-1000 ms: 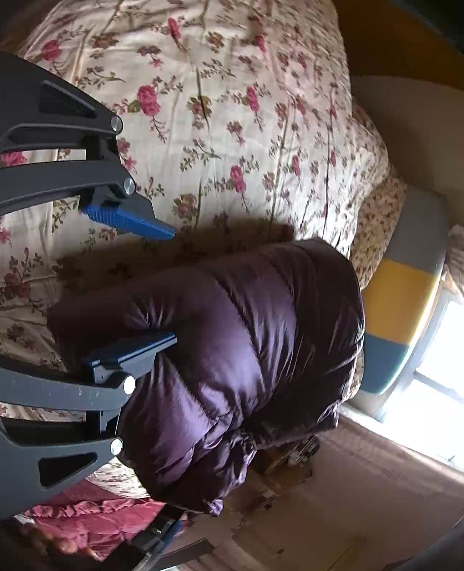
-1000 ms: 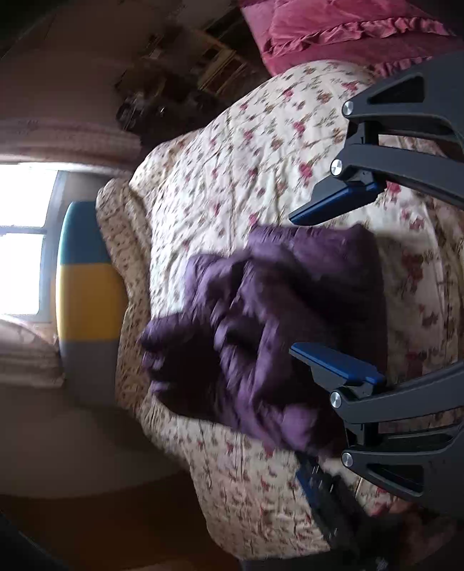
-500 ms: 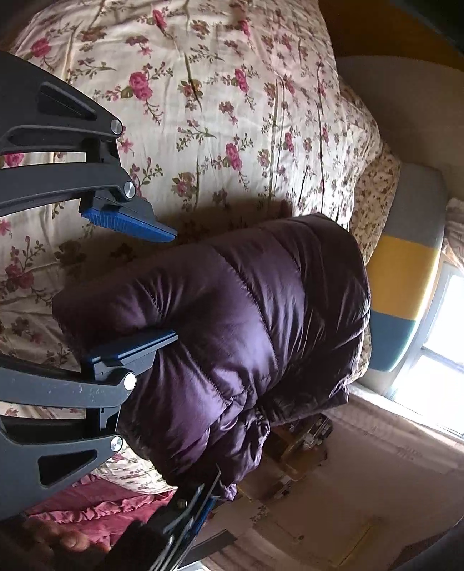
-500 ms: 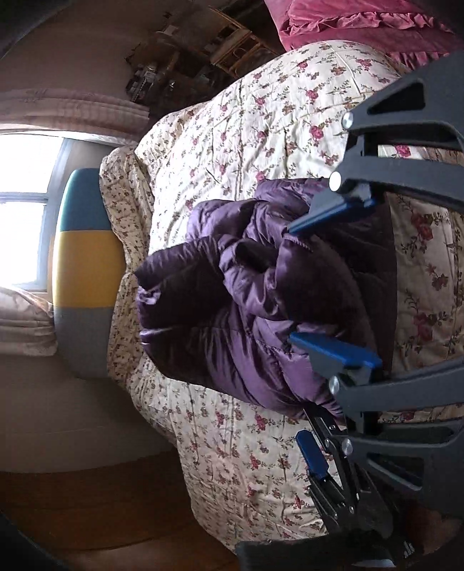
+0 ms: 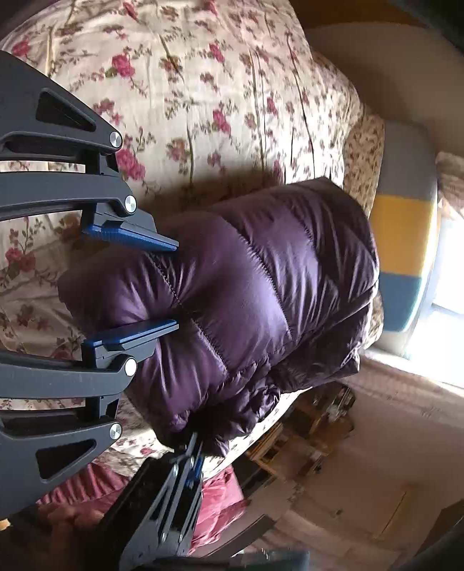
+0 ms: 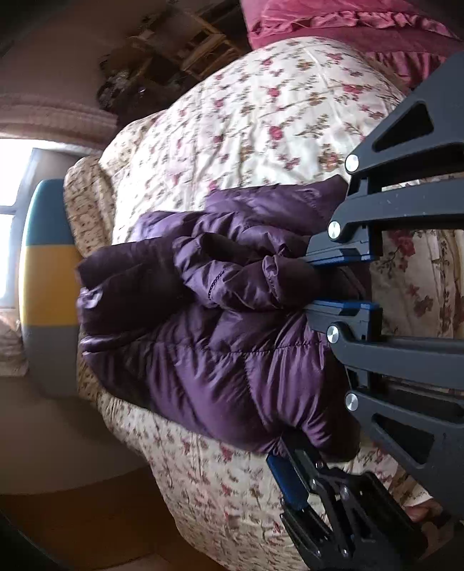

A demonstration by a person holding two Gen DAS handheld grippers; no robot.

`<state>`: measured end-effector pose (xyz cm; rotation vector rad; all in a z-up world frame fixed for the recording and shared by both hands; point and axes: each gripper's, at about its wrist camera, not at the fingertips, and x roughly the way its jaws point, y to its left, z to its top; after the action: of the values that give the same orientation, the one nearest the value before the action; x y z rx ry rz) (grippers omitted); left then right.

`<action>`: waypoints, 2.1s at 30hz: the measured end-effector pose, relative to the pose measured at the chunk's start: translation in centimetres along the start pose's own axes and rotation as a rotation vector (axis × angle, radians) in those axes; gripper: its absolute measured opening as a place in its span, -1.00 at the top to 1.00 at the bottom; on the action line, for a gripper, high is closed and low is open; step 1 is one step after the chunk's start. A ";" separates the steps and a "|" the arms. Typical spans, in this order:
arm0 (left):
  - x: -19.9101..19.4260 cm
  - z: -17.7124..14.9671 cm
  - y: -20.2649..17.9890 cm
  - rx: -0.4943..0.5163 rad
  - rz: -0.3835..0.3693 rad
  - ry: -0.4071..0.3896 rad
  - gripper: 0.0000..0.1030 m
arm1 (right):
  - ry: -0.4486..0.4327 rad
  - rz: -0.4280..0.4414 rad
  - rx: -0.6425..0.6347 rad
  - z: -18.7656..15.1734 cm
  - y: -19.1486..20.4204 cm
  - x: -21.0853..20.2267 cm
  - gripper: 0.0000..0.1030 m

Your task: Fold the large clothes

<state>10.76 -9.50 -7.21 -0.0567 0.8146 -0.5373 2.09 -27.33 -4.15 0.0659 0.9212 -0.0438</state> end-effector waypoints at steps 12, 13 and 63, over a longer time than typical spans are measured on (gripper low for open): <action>3.7 -0.9 -2.4 0.146 -0.056 0.034 0.24 | 0.026 -0.039 0.097 -4.4 -2.6 4.9 0.76; 4.2 -1.0 -2.5 0.155 -0.056 0.036 0.24 | 0.017 -0.041 0.106 -4.6 -2.8 4.9 0.76; -1.5 4.6 3.3 -0.030 0.005 -0.129 0.24 | -0.209 -0.200 0.076 3.2 2.9 -3.3 0.23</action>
<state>14.55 -6.64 -3.85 -0.1159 0.6971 -0.5110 2.82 -24.60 0.56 0.0385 0.7145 -0.2666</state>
